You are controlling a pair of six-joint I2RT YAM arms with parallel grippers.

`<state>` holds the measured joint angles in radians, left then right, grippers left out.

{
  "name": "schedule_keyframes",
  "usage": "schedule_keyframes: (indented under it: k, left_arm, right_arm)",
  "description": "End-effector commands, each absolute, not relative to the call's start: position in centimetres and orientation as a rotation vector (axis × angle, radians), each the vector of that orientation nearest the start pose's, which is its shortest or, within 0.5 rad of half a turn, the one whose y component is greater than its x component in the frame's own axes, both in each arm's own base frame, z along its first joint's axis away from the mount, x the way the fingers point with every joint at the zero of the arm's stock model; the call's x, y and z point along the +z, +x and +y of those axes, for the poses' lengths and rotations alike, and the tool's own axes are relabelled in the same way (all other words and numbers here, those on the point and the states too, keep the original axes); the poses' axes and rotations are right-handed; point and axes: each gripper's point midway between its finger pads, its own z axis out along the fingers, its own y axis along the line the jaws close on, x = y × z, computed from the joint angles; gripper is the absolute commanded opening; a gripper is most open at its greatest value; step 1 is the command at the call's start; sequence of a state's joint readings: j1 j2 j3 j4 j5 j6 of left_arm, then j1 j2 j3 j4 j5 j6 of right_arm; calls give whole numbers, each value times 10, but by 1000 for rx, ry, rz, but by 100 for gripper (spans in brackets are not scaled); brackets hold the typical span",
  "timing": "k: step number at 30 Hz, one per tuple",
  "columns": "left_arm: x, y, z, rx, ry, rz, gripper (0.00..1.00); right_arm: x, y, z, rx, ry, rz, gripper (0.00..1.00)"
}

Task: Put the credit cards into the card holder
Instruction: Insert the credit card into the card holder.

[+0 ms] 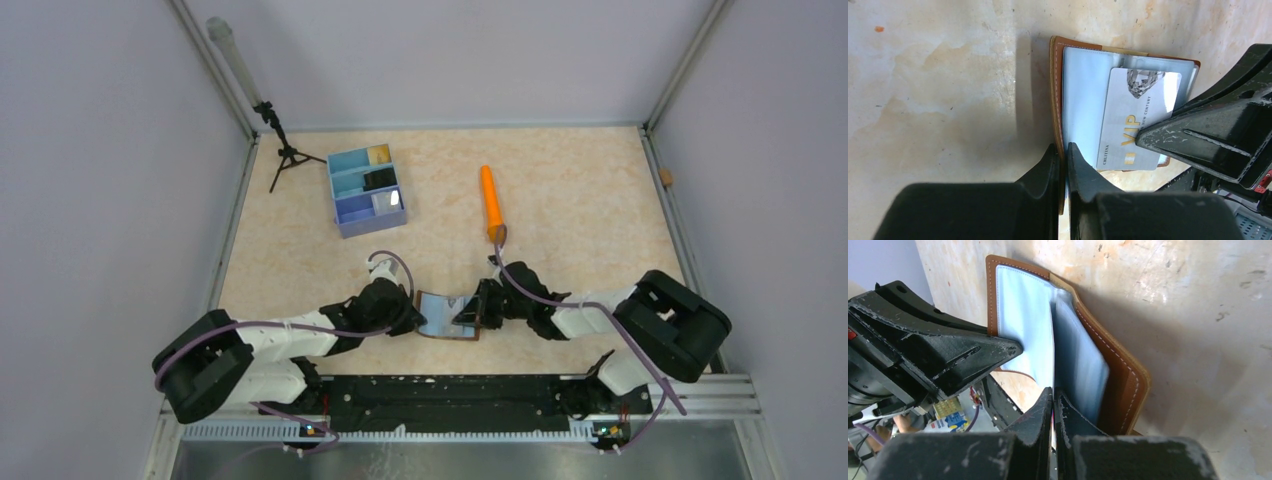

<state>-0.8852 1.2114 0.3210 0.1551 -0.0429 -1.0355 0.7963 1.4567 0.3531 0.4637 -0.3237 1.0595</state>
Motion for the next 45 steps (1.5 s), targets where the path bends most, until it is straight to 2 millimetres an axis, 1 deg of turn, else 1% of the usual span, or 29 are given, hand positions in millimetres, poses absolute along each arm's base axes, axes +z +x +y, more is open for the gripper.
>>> schedule_keyframes:
  k: [1, 8, 15, 23, 29, 36, 45]
  left_arm:
    - [8, 161, -240, -828, -218, 2524, 3]
    - [8, 161, -239, -828, -216, 2524, 2]
    - [8, 160, -238, -838, -209, 2518, 2]
    - [9, 159, -234, -842, -221, 2511, 2]
    - [9, 159, -233, -843, -223, 2512, 1]
    - [8, 158, -234, -850, -218, 2517, 1]
    - [8, 158, -233, -848, -223, 2518, 0]
  right_arm:
    - [24, 155, 298, 1284, 146, 2576, 0]
    - [8, 148, 288, 1231, 194, 2638, 0]
    - [-2, 149, 289, 1213, 218, 2664, 0]
    - [-9, 157, 282, 1129, 280, 2655, 0]
    - [-14, 165, 278, 1059, 291, 2645, 0]
    - [-19, 170, 277, 1024, 292, 2637, 0]
    - [-20, 178, 276, 984, 311, 2622, 0]
